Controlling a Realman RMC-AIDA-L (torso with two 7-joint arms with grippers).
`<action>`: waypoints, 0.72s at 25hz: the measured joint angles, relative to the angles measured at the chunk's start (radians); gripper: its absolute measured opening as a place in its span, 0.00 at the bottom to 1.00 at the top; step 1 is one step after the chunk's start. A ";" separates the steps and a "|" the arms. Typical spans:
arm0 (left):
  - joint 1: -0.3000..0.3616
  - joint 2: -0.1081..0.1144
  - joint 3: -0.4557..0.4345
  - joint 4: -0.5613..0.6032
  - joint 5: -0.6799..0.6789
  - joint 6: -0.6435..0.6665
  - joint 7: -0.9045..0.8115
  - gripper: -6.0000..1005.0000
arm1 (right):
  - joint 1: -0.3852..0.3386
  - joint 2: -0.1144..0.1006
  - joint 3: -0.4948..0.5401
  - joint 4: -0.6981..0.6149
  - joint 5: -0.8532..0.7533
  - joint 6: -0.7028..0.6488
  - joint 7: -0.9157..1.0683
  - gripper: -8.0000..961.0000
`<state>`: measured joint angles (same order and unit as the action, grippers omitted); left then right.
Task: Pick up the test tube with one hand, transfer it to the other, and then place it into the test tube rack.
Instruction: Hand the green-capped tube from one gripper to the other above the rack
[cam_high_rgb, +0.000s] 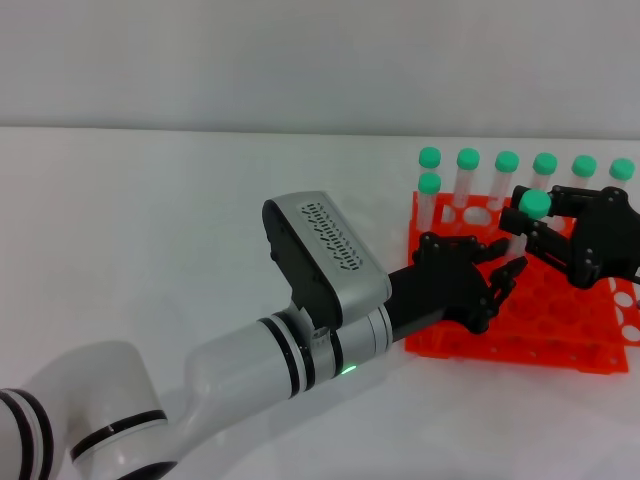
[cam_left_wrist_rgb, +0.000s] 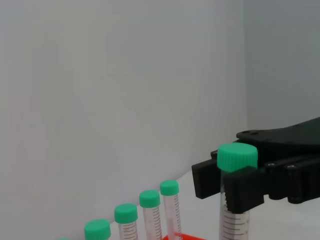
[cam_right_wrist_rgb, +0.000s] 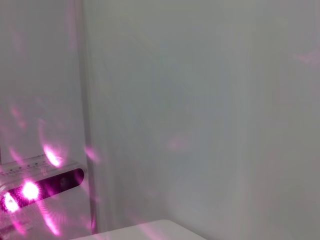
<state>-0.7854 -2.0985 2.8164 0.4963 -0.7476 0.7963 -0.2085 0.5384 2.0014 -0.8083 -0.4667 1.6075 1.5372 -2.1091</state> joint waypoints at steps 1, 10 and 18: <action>0.000 0.000 0.000 0.000 0.000 0.001 0.000 0.19 | 0.000 0.000 0.000 0.000 0.000 0.001 0.000 0.28; 0.005 0.000 0.000 -0.007 0.000 0.009 0.012 0.19 | 0.001 0.000 0.001 -0.001 0.000 0.002 0.003 0.27; 0.013 0.000 0.000 -0.008 0.000 0.012 0.044 0.19 | 0.000 0.002 0.003 -0.001 0.000 -0.003 0.006 0.27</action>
<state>-0.7727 -2.0985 2.8162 0.4879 -0.7477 0.8081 -0.1644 0.5380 2.0037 -0.8055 -0.4678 1.6080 1.5337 -2.1034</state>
